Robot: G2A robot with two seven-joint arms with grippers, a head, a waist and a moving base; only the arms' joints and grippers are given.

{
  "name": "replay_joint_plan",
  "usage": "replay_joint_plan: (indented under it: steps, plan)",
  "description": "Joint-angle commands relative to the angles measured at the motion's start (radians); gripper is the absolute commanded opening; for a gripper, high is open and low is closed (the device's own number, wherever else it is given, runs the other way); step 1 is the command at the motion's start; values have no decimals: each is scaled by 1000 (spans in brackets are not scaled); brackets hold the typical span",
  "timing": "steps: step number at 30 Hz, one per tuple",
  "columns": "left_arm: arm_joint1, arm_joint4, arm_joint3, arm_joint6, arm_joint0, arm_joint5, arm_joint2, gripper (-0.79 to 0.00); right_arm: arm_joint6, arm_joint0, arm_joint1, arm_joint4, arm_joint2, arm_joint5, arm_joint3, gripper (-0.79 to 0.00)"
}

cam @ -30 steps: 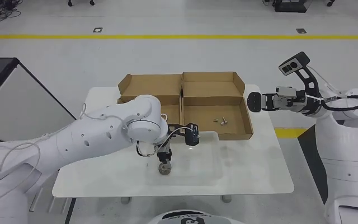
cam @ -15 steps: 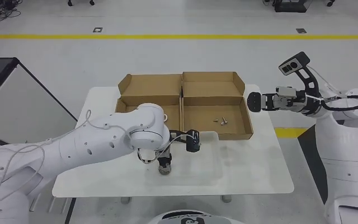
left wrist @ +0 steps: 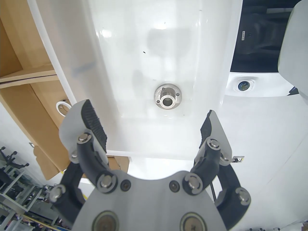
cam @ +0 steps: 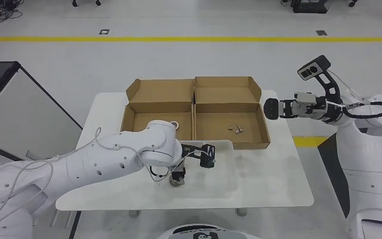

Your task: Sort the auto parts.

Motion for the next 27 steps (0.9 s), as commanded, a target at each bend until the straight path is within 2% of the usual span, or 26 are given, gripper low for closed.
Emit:
replay_joint_plan:
  steps: [1, 11, 22, 24, 27]
  plan:
    - [0, 0, 1, 0, 0, 1, 0, 0, 0, 0, 0, 0, 0, 0, 0, 0]
    - [-8, 8, 38, -26, 48, -17, 19, 0, 0, 0, 0, 0, 0, 0, 0, 0]
    - [-26, 22, 81, -61, 90, 18, 19, 0, 0, 0, 0, 0, 0, 0, 0, 0]
    - [-29, 27, 83, -73, 97, 30, 19, -105, 0, 0, 0, 0, 0, 0, 0, 0]
    - [-34, 28, 86, -81, 108, 38, 19, -145, 0, 0, 0, 0, 0, 0, 0, 0]
